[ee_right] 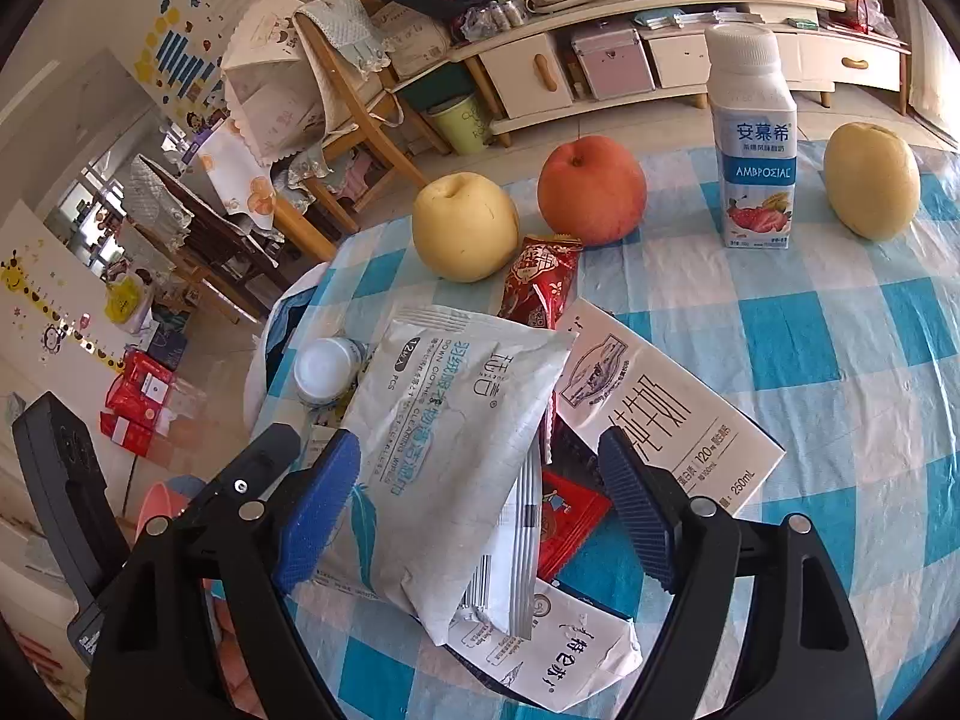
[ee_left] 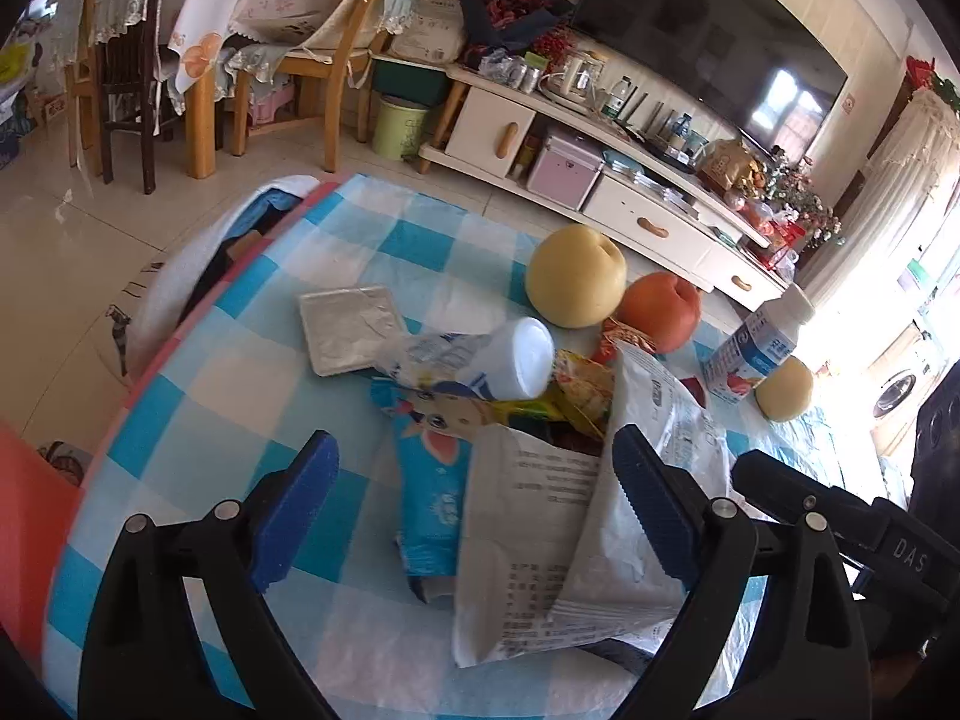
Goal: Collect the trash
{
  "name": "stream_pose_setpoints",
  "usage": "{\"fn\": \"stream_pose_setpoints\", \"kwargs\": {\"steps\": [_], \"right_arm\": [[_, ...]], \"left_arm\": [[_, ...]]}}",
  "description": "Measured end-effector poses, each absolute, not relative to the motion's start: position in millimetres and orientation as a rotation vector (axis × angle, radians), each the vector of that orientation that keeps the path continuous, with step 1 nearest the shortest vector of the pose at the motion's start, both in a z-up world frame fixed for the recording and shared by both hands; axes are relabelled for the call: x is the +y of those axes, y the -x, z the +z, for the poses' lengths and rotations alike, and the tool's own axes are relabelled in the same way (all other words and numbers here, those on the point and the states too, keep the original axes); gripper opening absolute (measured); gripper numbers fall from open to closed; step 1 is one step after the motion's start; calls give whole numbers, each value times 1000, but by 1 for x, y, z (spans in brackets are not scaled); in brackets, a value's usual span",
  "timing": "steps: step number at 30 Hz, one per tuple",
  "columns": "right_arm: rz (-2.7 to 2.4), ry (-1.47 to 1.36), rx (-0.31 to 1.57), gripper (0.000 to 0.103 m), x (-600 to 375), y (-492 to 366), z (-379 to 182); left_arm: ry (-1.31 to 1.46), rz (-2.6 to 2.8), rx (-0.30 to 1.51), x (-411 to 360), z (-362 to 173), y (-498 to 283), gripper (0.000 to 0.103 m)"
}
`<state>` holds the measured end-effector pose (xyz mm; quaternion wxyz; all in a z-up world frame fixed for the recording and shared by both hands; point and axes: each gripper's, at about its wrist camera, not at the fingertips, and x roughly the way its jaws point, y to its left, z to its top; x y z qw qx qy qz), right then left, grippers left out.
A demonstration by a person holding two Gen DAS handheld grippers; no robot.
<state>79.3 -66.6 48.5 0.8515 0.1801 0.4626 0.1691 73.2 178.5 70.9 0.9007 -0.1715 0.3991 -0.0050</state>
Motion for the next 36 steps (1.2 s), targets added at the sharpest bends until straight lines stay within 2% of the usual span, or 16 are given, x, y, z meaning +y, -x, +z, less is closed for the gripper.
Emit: {"fn": "stream_pose_setpoints", "kwargs": {"steps": [4,6,8,16,17,19,26,33,36], "right_arm": [[360,-341,977,83,-48,-75,51],[348,-305,983,91,-34,-74,50],[320,-268,985,91,-22,-74,46],[272,-202,1019,93,-13,-82,29],[278,-203,1021,83,-17,-81,30],[297,-221,1035,70,-28,-79,32],[335,-214,1062,44,-54,-69,36],[242,-65,1056,44,-78,-61,38],[201,-98,1054,46,-97,-63,37]], "left_arm": [[432,77,825,213,70,-68,93],[485,108,831,227,65,-66,93],[511,132,848,234,61,-67,93],[457,62,911,210,49,-73,93],[443,50,912,207,50,-73,93],[437,21,909,201,50,-71,93],[353,-105,908,174,54,-67,93],[276,-223,955,138,48,-62,93],[262,-322,980,122,48,-57,93]]}}
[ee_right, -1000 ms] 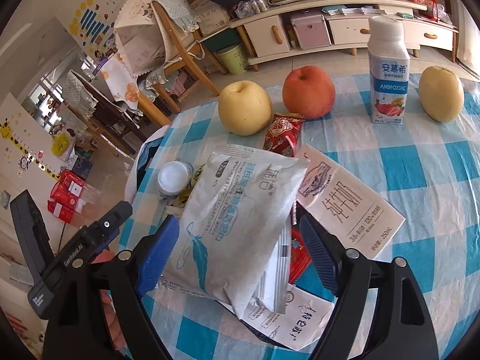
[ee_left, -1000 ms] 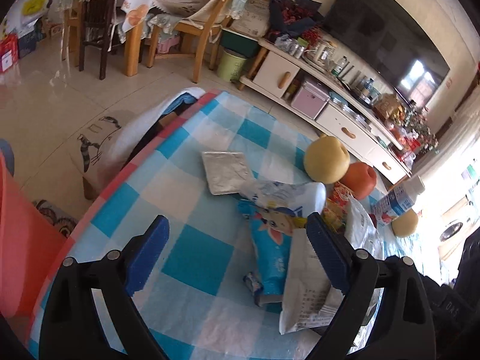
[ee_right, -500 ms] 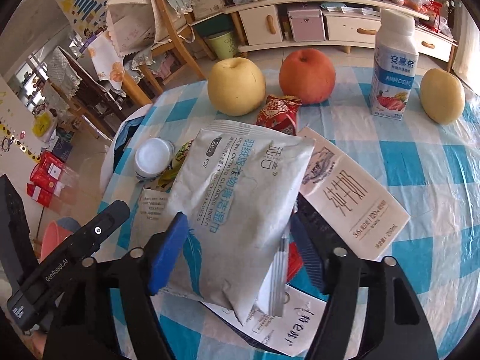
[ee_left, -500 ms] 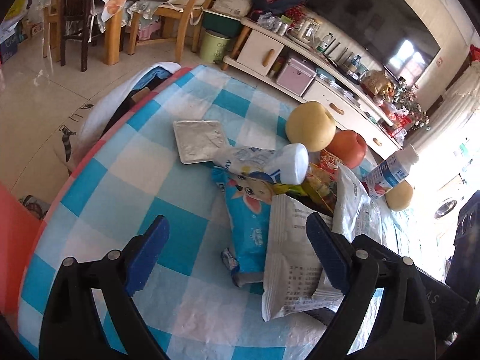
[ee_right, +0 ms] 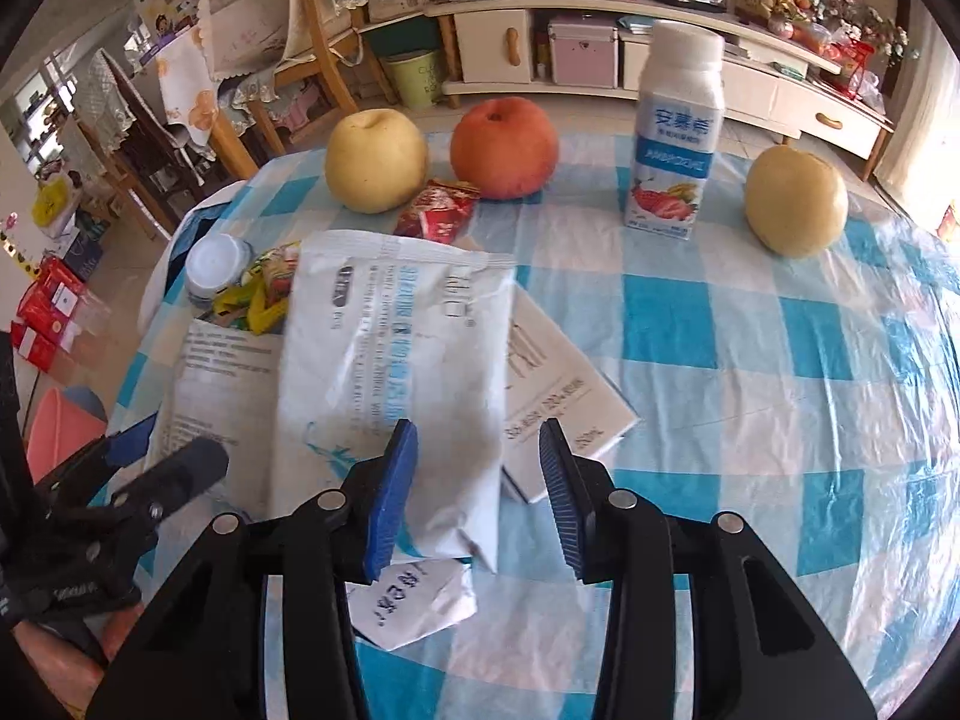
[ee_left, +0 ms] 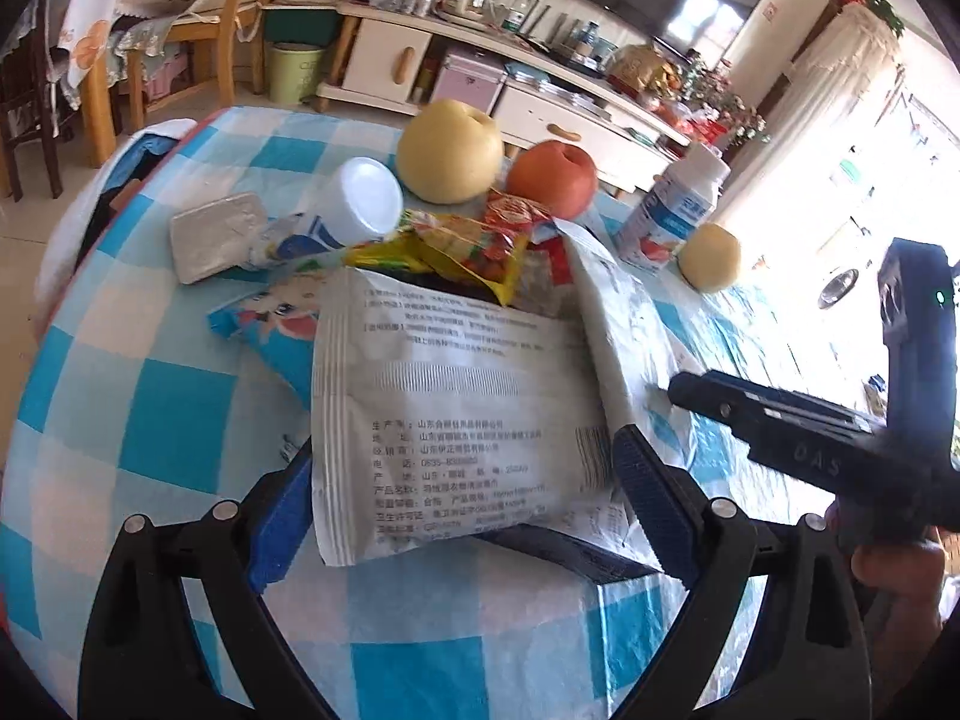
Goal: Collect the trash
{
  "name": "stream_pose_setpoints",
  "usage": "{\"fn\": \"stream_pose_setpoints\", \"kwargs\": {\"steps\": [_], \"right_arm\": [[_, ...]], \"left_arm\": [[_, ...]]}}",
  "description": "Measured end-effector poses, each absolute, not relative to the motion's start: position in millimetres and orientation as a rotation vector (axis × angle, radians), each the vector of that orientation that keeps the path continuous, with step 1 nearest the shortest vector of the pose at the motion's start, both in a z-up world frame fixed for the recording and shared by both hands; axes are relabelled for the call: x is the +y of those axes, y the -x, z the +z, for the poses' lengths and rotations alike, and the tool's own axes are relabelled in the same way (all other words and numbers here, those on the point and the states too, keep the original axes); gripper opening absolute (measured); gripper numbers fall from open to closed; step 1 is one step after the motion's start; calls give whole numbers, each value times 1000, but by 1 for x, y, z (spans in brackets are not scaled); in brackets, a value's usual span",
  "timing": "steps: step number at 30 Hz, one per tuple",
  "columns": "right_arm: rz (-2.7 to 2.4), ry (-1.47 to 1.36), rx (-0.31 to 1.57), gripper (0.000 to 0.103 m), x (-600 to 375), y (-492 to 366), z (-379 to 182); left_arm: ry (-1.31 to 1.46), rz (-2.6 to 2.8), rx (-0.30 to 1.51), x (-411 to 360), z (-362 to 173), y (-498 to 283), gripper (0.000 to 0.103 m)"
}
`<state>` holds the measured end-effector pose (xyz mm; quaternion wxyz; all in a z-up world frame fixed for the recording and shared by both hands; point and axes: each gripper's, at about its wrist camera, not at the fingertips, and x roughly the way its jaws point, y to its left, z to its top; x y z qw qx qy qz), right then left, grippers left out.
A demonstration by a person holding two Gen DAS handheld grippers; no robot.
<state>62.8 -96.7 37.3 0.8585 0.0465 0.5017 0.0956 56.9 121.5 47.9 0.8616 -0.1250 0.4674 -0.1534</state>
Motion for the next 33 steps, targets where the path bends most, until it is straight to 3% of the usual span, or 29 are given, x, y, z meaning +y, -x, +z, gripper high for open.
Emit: {"fn": "stream_pose_setpoints", "kwargs": {"steps": [2,8,14,18,33], "right_arm": [[184,-129,1031,65,-105,-62,41],[267,-134,986,91,-86,-58,50],[230,102,994,91,-51,-56,31],[228,107,978,91,-56,-57,30],[252,140,960,91,-55,-52,29]], "left_arm": [[232,-390,990,115,50,-55,93],[270,-307,889,155,72,-58,93],[555,-134,909,216,56,-83,93],[679,50,872,256,47,-95,93],[317,253,1001,231,25,-194,93]]}}
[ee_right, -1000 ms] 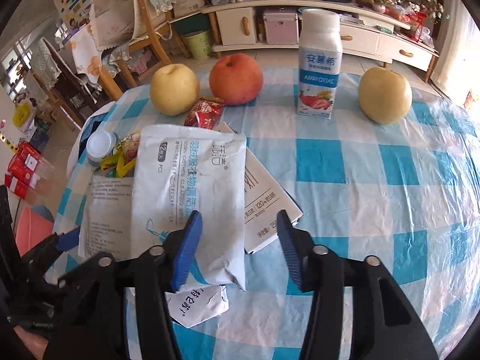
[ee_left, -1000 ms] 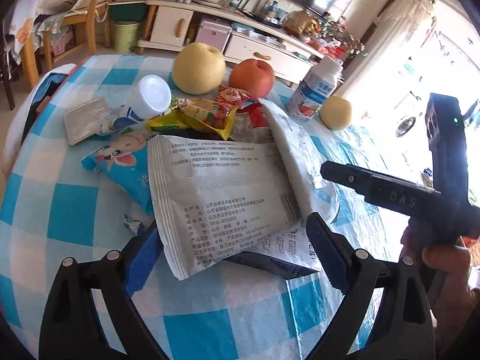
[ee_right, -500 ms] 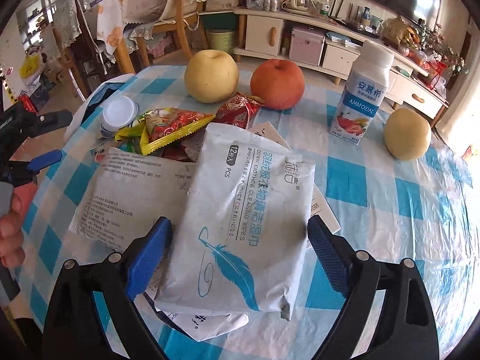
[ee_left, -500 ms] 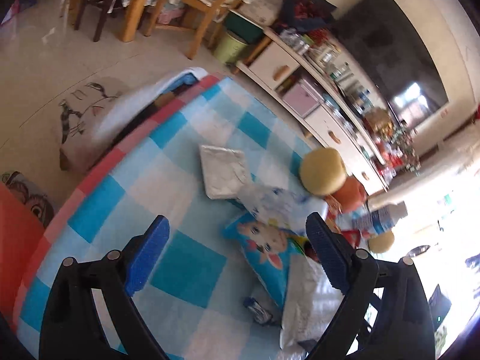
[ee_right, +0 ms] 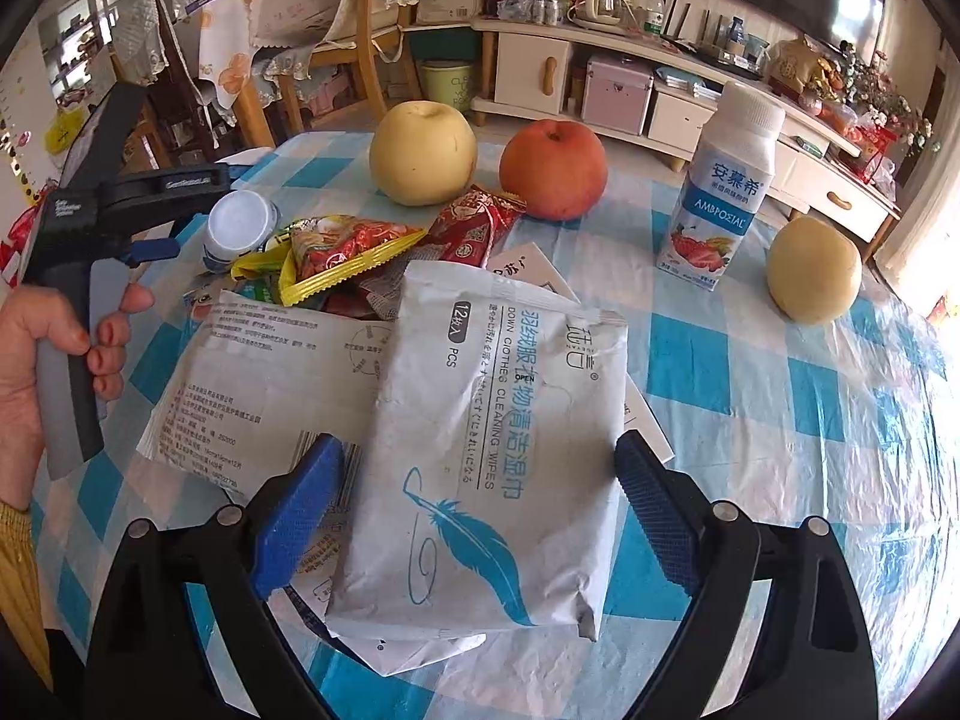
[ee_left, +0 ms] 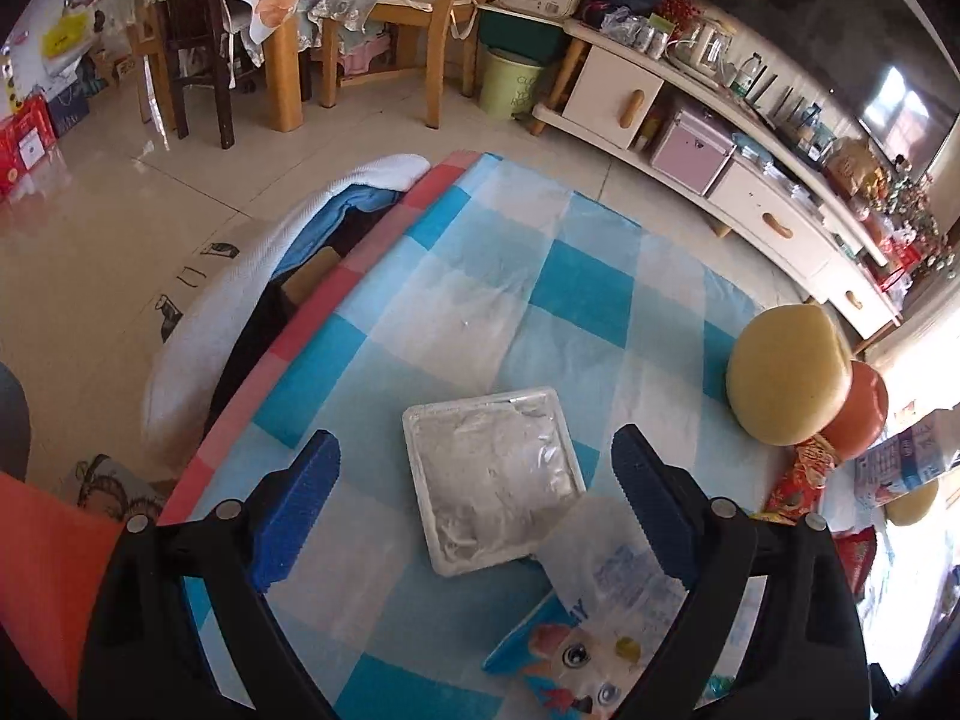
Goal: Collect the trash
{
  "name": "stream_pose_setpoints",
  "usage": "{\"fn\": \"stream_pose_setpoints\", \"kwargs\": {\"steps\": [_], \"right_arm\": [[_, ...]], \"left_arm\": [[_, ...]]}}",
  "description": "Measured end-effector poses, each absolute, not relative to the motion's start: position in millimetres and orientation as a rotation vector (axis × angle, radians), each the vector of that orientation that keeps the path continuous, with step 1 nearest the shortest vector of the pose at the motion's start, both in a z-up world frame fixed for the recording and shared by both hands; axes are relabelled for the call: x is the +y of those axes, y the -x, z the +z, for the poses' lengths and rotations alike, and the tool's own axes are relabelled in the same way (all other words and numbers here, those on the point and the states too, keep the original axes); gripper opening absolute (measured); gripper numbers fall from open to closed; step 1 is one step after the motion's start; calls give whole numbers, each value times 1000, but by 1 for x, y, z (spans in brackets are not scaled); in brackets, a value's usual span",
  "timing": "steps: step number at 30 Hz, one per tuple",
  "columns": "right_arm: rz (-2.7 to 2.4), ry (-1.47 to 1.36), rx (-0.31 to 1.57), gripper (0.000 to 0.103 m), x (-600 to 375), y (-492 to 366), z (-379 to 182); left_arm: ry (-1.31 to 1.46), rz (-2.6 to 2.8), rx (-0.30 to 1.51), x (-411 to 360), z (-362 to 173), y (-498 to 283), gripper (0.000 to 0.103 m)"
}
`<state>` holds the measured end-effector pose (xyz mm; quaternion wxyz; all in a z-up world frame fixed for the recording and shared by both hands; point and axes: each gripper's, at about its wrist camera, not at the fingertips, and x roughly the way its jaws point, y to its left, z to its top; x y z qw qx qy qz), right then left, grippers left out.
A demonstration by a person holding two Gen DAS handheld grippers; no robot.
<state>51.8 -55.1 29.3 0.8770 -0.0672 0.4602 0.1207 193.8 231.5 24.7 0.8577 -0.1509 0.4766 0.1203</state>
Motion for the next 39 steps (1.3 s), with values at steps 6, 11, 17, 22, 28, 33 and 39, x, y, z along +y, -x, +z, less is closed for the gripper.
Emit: {"fn": "stream_pose_setpoints", "kwargs": {"steps": [6,11,17,22,28,33,39], "right_arm": [[249,119,960,93,-58,-55,28],[256,99,977,95,-59,-58,25],[271,58,999,95,-66,-58,24],[290,21,1024,93,-74,-57,23],[296,53,1001,93,-76,-49,25],[303,68,1003,93,-77,-49,21],[327,18,1020,93,-86,-51,18]], "left_arm": [[230,314,1045,222,14,-203,80],[175,315,1034,215,17,-194,45],[206,235,1019,206,20,-170,21],[266,101,1024,193,21,-145,10],[425,-24,1025,194,17,-118,10],[401,-62,1022,184,17,-111,10],[383,-111,1013,179,20,-109,10]]}}
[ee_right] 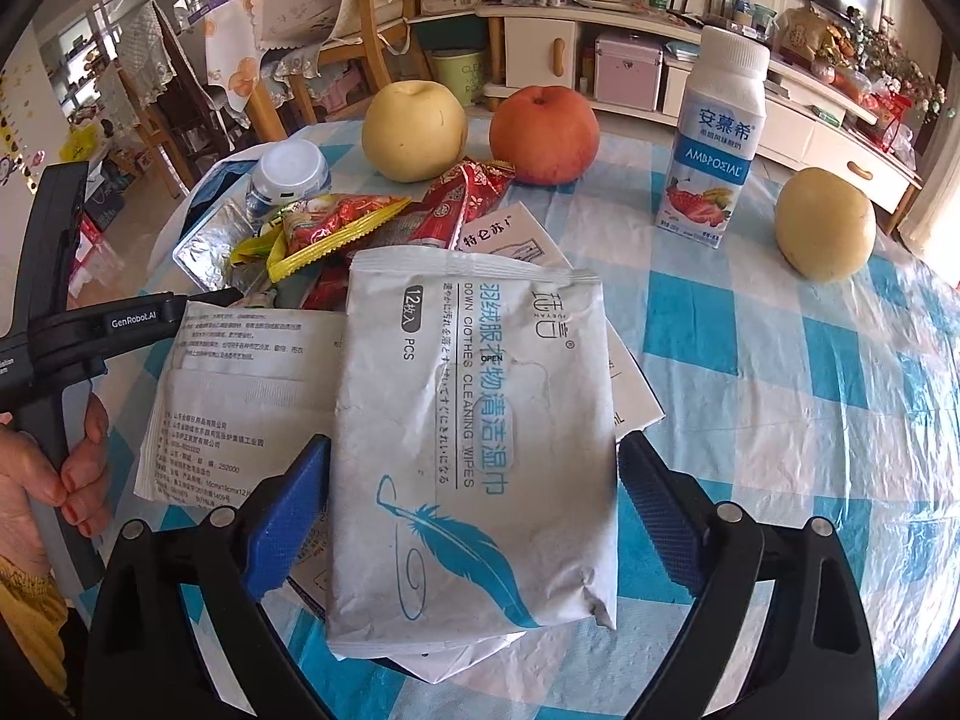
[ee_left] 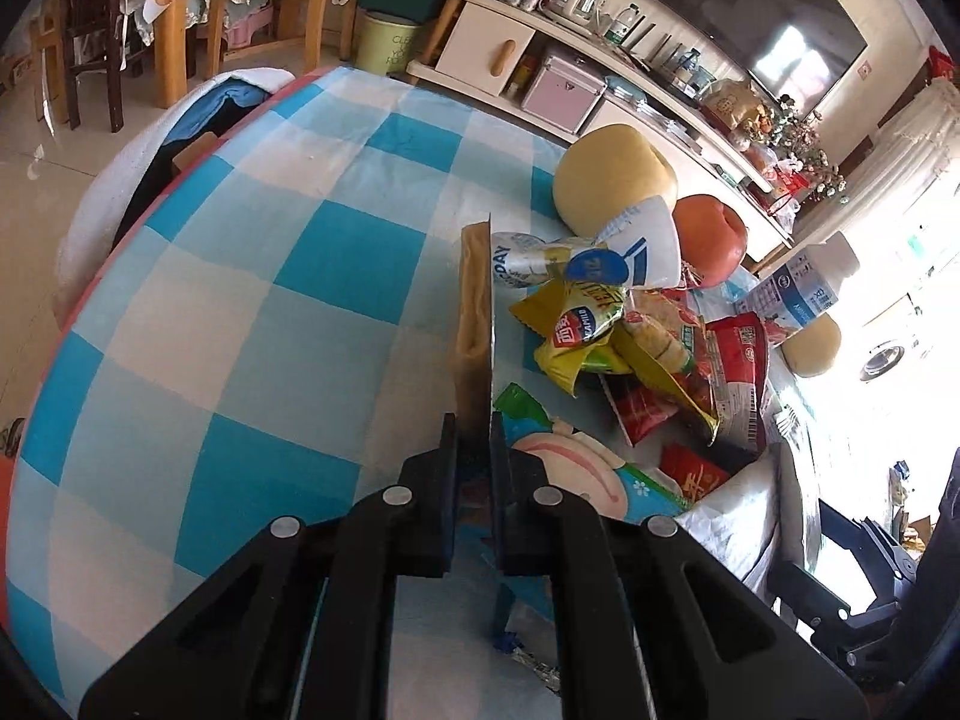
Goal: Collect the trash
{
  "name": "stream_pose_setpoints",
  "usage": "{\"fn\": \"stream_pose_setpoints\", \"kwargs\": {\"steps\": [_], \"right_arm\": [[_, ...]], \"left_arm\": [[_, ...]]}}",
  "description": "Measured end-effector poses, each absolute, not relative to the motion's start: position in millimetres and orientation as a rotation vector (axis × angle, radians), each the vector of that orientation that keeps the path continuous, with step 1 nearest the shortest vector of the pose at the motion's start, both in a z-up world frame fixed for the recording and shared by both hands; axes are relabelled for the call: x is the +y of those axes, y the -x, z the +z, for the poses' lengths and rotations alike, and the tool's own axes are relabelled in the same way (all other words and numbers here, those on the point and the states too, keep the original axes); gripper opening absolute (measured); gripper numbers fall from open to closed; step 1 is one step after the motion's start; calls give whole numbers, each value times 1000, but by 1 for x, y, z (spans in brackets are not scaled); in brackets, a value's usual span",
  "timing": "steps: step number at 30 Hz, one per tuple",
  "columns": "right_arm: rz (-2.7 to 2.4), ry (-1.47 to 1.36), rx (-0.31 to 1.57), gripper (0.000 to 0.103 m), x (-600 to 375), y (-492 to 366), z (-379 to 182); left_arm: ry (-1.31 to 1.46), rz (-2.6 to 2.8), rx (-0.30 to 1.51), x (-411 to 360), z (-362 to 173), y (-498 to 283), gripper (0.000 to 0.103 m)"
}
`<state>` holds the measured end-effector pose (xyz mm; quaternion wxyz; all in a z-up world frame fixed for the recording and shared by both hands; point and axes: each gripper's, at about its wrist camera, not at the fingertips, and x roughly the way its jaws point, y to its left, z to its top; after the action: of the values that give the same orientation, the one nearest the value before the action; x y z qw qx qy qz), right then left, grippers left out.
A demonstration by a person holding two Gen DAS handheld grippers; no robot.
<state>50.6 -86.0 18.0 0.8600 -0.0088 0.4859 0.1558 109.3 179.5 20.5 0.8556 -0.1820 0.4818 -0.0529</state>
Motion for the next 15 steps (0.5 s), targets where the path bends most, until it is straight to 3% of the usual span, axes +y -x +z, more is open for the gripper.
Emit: {"fn": "stream_pose_setpoints", "kwargs": {"steps": [2,4,5,8,13,14,15], "right_arm": [[332,-1,1022,88,-88,-50,19],[331,-2,1023,86,-87,-50,19],[331,-1,1020,83,-87,-49,20],[333,4,1015,76,-87,-48,24],[335,11,1016,75,-87,-47,24],[334,13,1016,75,-87,-47,24],[333,17,1015,75,-86,-47,24]], "left_arm": [[371,-99,996,181,22,-110,13],[356,-77,966,183,24,-113,31],[356,-74,946,184,26,-115,34],[350,-91,885,187,31,-123,36],[359,-23,936,194,21,-134,39],[350,-10,935,195,23,-134,43],[343,-2,928,195,25,-135,55]]}}
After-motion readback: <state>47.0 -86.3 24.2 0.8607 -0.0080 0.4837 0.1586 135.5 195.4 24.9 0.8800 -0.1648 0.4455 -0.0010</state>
